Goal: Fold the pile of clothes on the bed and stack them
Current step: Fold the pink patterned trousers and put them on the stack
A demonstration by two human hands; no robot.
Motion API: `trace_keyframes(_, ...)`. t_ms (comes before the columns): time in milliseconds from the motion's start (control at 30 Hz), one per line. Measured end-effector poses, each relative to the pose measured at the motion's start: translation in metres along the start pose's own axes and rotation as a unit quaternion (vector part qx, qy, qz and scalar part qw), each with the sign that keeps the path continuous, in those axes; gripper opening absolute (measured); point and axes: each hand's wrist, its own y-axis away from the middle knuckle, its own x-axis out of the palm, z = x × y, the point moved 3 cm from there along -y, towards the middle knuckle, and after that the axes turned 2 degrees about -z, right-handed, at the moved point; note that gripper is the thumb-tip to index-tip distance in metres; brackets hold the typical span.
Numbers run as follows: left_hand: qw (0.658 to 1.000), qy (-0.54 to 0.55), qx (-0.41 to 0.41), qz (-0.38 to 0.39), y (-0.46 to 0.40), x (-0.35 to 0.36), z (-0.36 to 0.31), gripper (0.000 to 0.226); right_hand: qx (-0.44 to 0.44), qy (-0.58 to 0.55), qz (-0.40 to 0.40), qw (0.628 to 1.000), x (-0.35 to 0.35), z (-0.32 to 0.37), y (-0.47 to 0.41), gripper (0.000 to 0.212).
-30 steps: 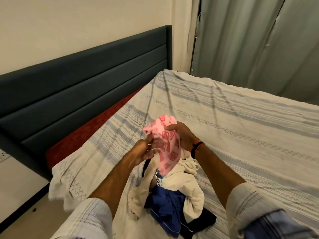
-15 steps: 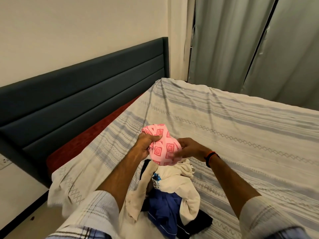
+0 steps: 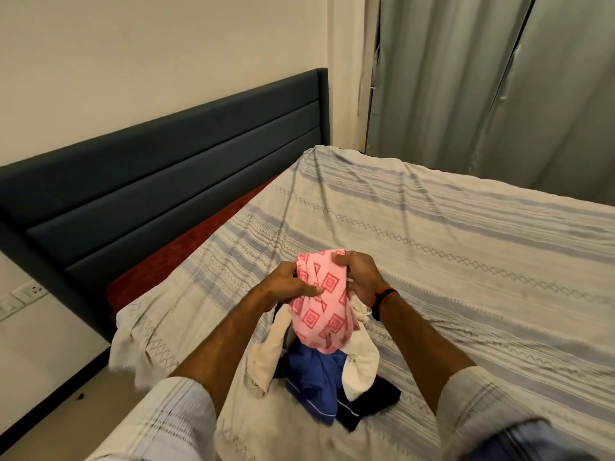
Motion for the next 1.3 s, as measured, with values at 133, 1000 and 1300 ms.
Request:
trace_keyframes(133, 0.999, 0.022, -0.034, 0.016, 0.007, -0.005, 0.012, 0.028, -0.034, -0.024, 0.012, 0.999, -0.002, 0.003, 0.014, 0.015)
trace_keyframes(1000, 0.904, 0.409, 0.050, 0.113, 0.058, 0.051, -0.036, 0.036, -0.099, 0.068, -0.086, 0.989, -0.043, -0.003, 0.160, 0.056)
trace_keyframes(1300, 0.920, 0.374, 0.060, 0.099, 0.083, 0.120, -0.069, 0.037, -0.283, 0.209, -0.255, 0.901, -0.099, 0.027, 0.200, 0.050)
